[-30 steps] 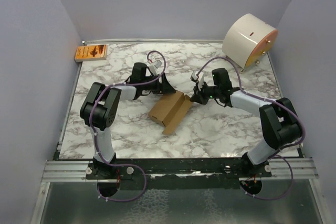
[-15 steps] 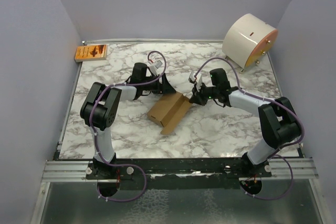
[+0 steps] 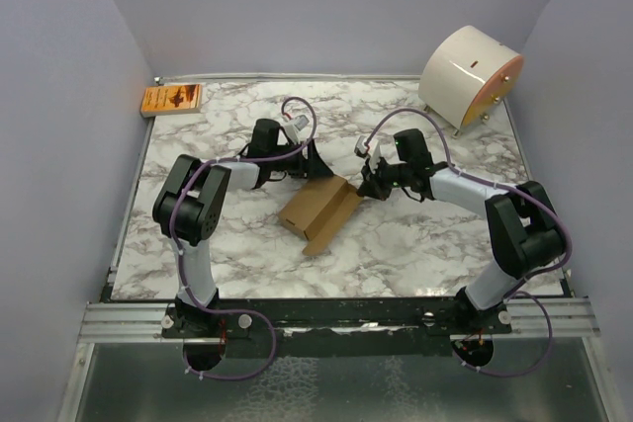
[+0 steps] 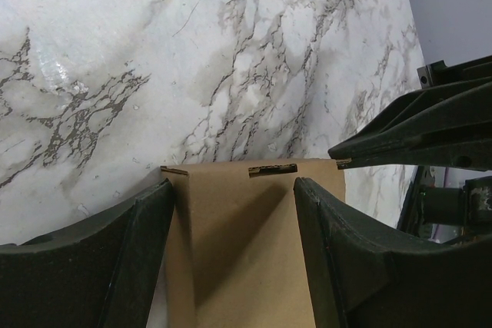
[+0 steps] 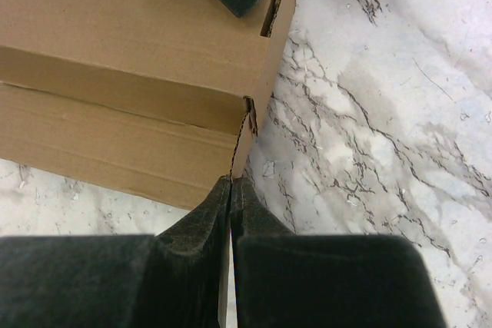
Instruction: Fold the paper box
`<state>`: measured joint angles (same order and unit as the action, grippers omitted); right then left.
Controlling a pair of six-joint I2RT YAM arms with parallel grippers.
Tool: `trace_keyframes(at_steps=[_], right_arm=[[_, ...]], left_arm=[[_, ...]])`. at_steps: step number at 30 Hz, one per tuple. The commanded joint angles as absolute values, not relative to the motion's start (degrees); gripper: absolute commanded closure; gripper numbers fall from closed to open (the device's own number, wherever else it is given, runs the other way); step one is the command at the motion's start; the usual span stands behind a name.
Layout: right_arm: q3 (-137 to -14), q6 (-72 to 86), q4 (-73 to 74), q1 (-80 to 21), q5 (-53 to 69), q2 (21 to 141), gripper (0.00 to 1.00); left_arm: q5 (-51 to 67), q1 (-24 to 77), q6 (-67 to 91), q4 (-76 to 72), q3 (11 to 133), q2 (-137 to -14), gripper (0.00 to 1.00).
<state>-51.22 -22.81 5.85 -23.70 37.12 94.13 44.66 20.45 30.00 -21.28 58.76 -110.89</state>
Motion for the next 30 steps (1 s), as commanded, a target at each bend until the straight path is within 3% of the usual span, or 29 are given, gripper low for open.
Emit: trace_keyframes(at_steps=[1,30], right_arm=[[-53.3,-23.7,5.3,-24.4,36.9,95.0,0.99],[-56.1,-24.1,8.9,-25.2,34.1,97.1,0.99]], left_arm=[[47.7,21.4,28.8,-20.1,60.2,-112.0,0.34],[47.8,25.3,27.0,-17.0,63.0,-114.7,0.34]])
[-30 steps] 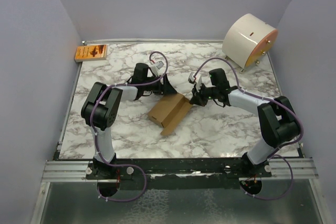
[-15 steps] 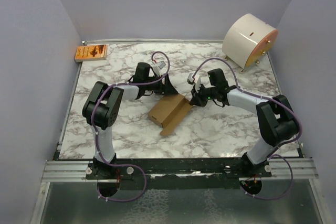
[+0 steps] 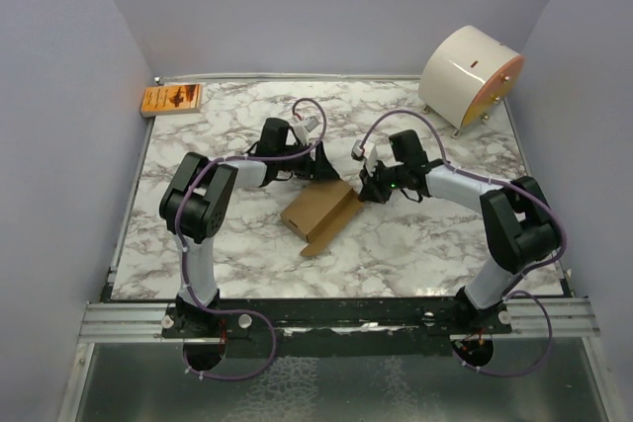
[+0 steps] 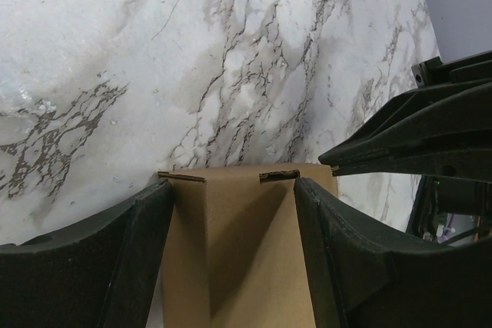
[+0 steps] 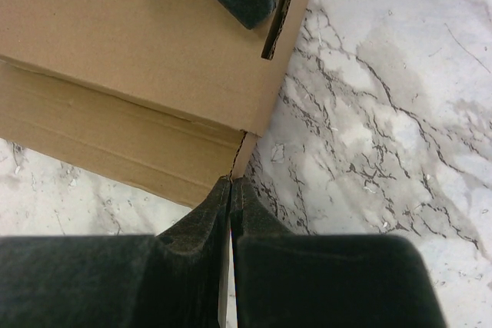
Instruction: Fold the paper box
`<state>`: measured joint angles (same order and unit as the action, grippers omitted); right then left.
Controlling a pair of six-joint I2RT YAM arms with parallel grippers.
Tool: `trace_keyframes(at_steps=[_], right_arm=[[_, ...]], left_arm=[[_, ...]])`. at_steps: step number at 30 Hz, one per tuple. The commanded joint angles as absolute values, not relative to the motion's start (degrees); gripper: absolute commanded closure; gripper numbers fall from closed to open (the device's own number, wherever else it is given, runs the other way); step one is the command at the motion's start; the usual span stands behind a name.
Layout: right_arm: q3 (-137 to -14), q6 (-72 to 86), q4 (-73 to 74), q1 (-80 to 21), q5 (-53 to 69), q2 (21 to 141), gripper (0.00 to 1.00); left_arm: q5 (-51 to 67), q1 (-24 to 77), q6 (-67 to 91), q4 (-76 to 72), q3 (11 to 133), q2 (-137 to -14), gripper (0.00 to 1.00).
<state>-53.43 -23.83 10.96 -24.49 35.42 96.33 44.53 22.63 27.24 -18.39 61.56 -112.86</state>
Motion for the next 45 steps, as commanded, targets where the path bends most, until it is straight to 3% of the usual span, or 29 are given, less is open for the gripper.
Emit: trace_keyframes(at_steps=[1,17,26,45], right_arm=[[-56.2,-24.1,8.9,-25.2,33.6,97.0,0.99],[-56.9,-24.9,10.3,-24.8,32.7,98.5,0.96],[-57.4,-24.7,11.2,-24.0,34.7,98.4,0.92],[-59.1,-27.2,16.1,-20.0,45.4,95.3,0.61]], left_arm=[[47.7,25.5,27.0,-17.0,63.1,-114.8,0.34],[43.0,24.5,27.0,-14.0,66.3,-113.4,0.3],[33.6,22.4,26.8,-13.7,62.1,-106.0,0.26],[16.9,20.8,28.5,-10.7,42.7,-81.0,0.29]])
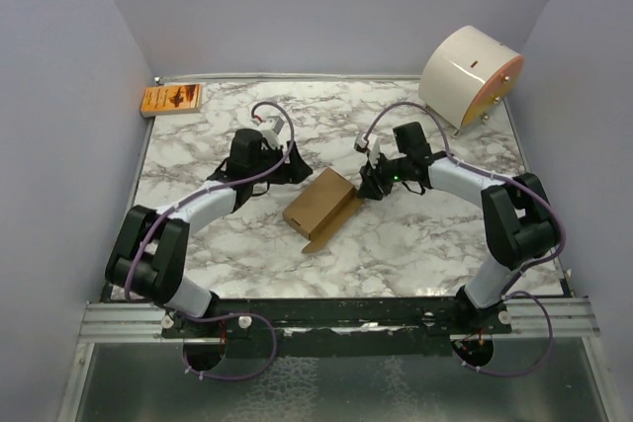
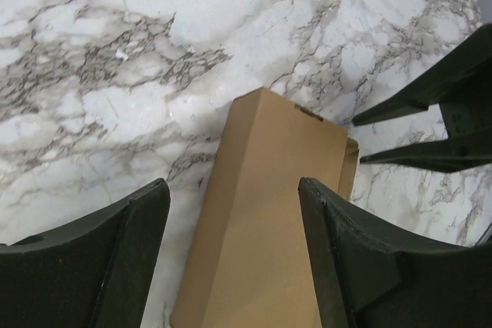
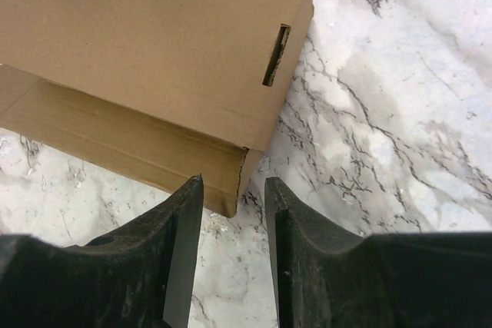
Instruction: Fold the paper box
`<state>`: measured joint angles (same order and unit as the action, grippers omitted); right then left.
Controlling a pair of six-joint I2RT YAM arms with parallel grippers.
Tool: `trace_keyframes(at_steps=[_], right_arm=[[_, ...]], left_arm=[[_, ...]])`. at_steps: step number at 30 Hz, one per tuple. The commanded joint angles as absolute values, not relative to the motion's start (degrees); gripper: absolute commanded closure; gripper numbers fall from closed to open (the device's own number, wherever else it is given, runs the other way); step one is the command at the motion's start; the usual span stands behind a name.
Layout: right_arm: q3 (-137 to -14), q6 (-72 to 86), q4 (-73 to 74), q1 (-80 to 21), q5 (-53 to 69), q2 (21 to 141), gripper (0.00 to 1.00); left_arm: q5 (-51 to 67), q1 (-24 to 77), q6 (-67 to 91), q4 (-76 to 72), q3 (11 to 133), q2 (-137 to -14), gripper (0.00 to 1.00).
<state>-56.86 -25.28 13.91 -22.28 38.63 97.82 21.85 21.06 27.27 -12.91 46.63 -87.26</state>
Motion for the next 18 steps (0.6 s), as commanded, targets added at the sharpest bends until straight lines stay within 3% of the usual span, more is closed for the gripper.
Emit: trace_keyframes(at_steps=[1,8,11,15,18], right_arm=[[-59.3,-27.2,16.5,-19.5,46.8,95.0,0.61],[-60.6,-23.0,15.7,-17.9,53.8,95.4,0.61],[-62.5,-20.8,14.8,-17.9,49.3,95.7,0.7],[-64.4,-19.8,14.6,-18.0,43.6,97.2,0.88],[-67.2,-20.6,17.6,-18.0,42.1,100.5,0.91]], left_arm=[[16.3,20.8,29.3,-10.3,41.3,-78.9,0.3],[9.7,20.8,36.1,-5.1,30.6,-62.2,0.33],[5.9,20.8,38.4,-0.8,28.0,-57.7,0.47],[4.1,20.8,40.7,3.3,25.4,-55.7,0.85],[6.0,20.9,41.8,2.6,23.0,-56.8,0.94]])
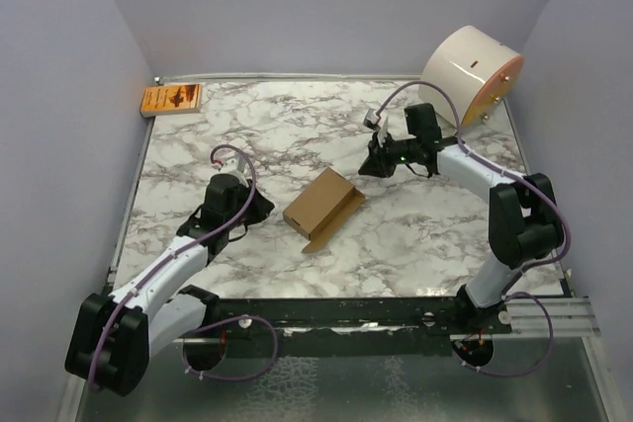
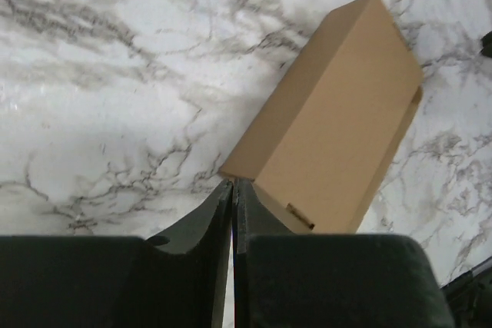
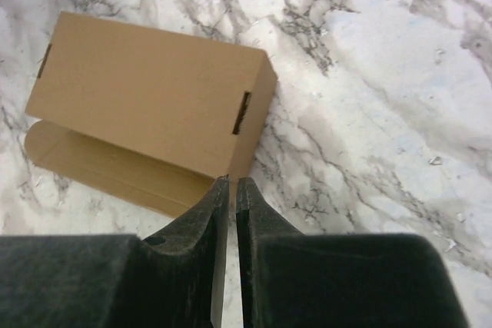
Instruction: Fold the paper box
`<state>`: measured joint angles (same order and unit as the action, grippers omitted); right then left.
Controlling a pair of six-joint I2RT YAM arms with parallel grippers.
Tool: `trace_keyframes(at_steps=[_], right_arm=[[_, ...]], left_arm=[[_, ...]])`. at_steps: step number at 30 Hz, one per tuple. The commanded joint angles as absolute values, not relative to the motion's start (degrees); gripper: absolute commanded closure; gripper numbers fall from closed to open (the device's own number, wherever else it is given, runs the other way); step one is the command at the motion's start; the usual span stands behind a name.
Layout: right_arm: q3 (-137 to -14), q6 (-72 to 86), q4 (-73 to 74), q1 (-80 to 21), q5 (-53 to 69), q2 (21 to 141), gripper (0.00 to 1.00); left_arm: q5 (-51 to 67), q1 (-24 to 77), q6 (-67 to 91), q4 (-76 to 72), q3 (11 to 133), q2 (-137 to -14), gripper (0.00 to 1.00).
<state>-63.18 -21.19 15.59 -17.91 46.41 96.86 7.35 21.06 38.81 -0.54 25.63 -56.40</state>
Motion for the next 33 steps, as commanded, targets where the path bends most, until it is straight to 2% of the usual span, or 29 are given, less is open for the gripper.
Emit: trace_keyframes(at_steps=[1,7,16,25,33], right_arm=[[-68.1,-21.0,18.7,-18.0,41.8,101.6,0.91],[-71.9,-23.0,22.2,-18.3,40.8,106.1,0.92],[-69.9,-26.7,25.1,-18.4,41.4,106.6,0.92],[-65.7,-28.8,26.0,-17.9,36.5,101.0,0.92],[-61.2,-31.2,27.4,-15.0,31.1,92.7,0.9]], left_arm=[[6.5,20.9,42.2,1.9,22.4,-57.5,0.94],[9.9,21.9,42.7,-6.5,21.0,-64.9,0.94],[11.4,24.2,39.5,-12.2,27.9,-78.5,0.93],[11.6,25.1,33.3,-11.6,39.3,-90.6,0.92],[17.1,26.0,29.2,-11.3,52.8,-103.2,0.9]])
